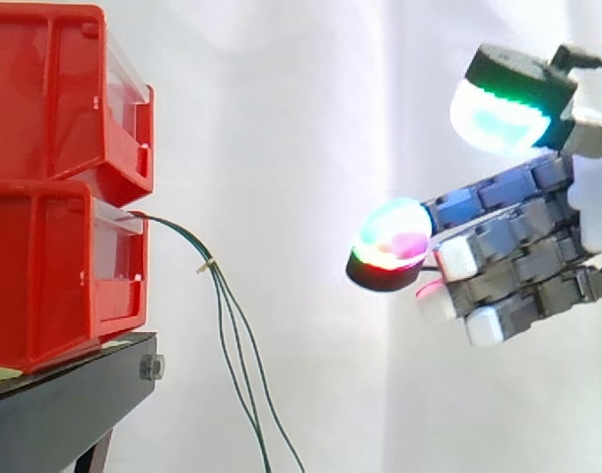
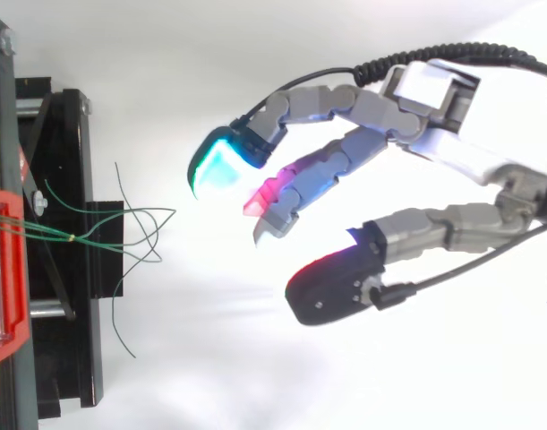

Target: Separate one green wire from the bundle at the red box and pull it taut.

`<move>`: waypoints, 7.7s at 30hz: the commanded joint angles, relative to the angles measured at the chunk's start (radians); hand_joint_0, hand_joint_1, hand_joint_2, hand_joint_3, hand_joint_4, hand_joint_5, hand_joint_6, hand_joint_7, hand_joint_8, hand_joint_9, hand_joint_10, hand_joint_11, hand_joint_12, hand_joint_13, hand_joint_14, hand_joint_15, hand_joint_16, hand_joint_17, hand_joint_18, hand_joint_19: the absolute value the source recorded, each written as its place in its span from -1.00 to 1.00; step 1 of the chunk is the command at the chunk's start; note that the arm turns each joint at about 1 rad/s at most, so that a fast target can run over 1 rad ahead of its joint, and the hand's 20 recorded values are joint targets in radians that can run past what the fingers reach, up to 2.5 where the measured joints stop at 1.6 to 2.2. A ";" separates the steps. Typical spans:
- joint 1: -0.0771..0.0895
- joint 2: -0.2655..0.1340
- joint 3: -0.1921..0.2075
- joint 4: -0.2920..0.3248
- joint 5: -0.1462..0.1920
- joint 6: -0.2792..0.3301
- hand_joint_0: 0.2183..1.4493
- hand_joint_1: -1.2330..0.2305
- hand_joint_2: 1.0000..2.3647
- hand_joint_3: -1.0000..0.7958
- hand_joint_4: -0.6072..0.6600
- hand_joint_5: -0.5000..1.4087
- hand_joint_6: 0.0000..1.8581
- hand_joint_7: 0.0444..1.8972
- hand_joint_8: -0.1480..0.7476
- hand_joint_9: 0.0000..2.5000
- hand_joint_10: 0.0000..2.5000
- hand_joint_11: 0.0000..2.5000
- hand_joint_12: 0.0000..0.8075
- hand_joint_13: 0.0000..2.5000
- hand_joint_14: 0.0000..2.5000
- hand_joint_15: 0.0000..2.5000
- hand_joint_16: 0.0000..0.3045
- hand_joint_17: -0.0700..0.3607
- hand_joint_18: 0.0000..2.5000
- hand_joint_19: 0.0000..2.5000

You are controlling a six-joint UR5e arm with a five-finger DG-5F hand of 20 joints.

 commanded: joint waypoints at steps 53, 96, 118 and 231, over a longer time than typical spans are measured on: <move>0.017 -0.386 0.221 0.409 0.145 -0.088 -0.57 -0.25 -1.00 -0.44 0.45 -0.61 -0.46 -0.04 -0.06 -0.24 -0.99 -0.65 -0.03 -0.55 -1.00 -0.90 -0.57 0.01 -0.68 -1.00; 0.014 -0.381 0.236 0.407 0.050 -0.023 -0.46 -0.29 -1.00 -0.44 0.38 -0.58 -0.46 0.16 -0.07 -0.01 -0.98 -0.34 -0.11 -0.25 -0.99 -0.64 -0.64 -0.10 -0.41 -0.80; 0.020 -0.317 0.238 0.277 0.050 -0.020 -0.40 -0.32 -0.99 -0.34 0.24 -0.60 -0.33 0.25 -0.09 0.02 -0.98 -0.20 -0.11 -0.20 -0.98 -0.57 -0.65 -0.12 -0.37 -0.75; 0.015 -0.292 0.296 0.147 0.056 0.018 -0.35 -0.36 -0.98 -0.25 0.06 -0.66 -0.03 0.02 -0.04 -0.05 -0.98 -0.22 -0.10 -0.20 -0.98 -0.56 -0.66 -0.14 -0.31 -0.72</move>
